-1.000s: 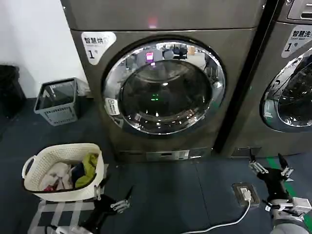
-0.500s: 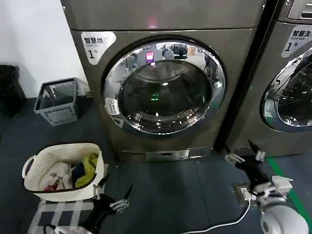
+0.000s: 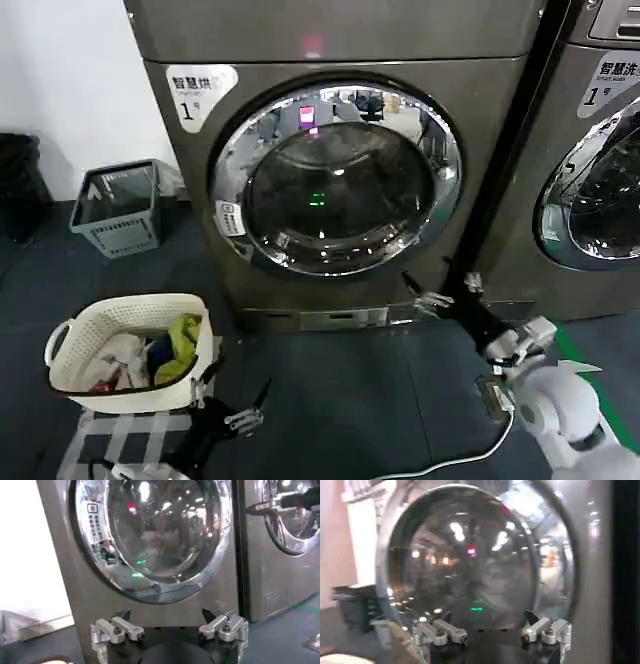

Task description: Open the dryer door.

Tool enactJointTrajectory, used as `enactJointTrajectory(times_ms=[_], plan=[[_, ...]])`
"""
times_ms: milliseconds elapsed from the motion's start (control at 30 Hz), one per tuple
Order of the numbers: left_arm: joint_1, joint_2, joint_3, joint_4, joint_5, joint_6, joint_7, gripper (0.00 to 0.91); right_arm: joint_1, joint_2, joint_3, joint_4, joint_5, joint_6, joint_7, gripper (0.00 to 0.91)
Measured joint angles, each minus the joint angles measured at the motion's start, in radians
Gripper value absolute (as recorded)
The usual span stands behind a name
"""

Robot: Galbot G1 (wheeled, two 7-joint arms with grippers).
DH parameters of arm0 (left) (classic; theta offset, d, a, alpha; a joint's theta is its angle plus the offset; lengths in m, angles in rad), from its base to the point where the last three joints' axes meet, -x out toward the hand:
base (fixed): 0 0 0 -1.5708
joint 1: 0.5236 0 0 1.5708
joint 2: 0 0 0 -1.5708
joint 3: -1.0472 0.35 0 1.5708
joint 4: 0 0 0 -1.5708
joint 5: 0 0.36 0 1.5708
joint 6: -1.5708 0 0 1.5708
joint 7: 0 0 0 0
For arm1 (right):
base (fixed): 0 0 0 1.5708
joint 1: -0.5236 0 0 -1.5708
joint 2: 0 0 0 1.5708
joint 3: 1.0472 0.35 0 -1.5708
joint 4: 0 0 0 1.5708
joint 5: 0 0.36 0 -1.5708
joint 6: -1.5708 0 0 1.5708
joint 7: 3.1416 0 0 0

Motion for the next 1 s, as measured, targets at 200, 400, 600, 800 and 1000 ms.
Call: enactJointTrajectory(times_ms=[200,400,600,800,1000], plan=[[0.001,-0.002,-0.009,-0.001,-0.003,0.001,0.0,0.907,0.134,-0.03,-0.119,-0.057,0.018,0.006,-0.061,0.907],[0.004,-0.001,-0.015,-0.001,-0.009,0.001,0.0,0.907,0.279,-0.038,-0.242,-0.146,0.028,0.017,-0.117,0.907],[0.001,-0.002,-0.015,0.001,-0.009,0.001,0.0,0.907,0.42,-0.037,-0.368,-0.237,0.056,0.026,-0.175,0.907],[0.001,-0.004,-0.015,0.004,-0.01,0.001,0.001,0.907,0.552,-0.018,-0.483,-0.311,0.091,0.028,-0.241,0.907],[-0.001,-0.005,-0.015,0.004,-0.011,0.002,0.001,0.907,0.67,0.017,-0.59,-0.379,0.111,0.027,-0.282,0.907]])
